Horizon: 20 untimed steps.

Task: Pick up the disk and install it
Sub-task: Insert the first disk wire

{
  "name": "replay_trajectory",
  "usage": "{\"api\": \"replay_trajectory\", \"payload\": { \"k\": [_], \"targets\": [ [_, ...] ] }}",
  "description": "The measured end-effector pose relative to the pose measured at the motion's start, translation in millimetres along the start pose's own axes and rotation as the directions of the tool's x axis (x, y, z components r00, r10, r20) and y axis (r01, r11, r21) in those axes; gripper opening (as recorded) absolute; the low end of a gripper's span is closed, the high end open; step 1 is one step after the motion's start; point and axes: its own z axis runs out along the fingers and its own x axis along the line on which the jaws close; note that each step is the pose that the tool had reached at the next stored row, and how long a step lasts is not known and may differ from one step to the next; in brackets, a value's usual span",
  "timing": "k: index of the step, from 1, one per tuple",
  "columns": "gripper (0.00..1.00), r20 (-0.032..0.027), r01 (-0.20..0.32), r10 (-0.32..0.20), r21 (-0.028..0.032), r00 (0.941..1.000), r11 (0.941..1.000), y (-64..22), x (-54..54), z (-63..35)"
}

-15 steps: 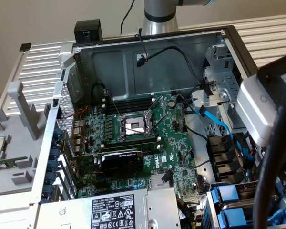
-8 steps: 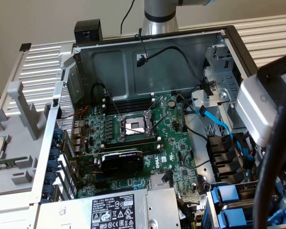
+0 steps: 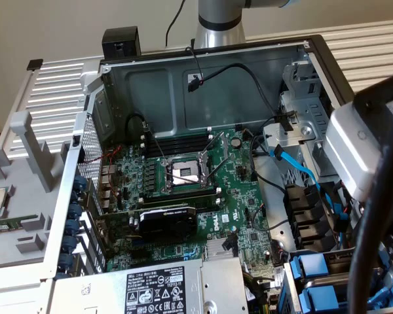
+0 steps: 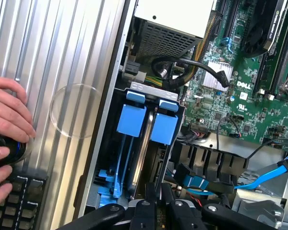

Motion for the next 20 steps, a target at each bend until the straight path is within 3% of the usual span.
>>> {"api": "replay_trajectory", "payload": {
  "k": [4, 9, 15, 16, 18, 20],
  "targets": [
    [0.17, -0.0025, 0.000, 0.000, -0.0006, 1.0000, 1.0000, -0.3, -1.7, 0.0],
    [0.17, -0.0224, -0.004, 0.004, -0.0047, 0.9997, 1.0000, 0.0, -3.9, 1.0],
    [0.17, -0.0269, -0.041, 0.041, -0.0037, 0.9988, 0.9991, 2.2, -4.3, 1.5],
    [0.17, -0.0268, -0.050, 0.050, -0.0064, 0.9984, 0.9987, 2.2, -4.3, 1.5],
    [0.17, -0.0248, -0.069, 0.068, -0.0221, 0.9974, 0.9974, 2.2, -4.4, 1.4],
    [0.17, -0.0215, -0.084, 0.083, -0.0469, 0.9964, 0.9954, 2.2, -4.4, 1.5]
  ]
}}
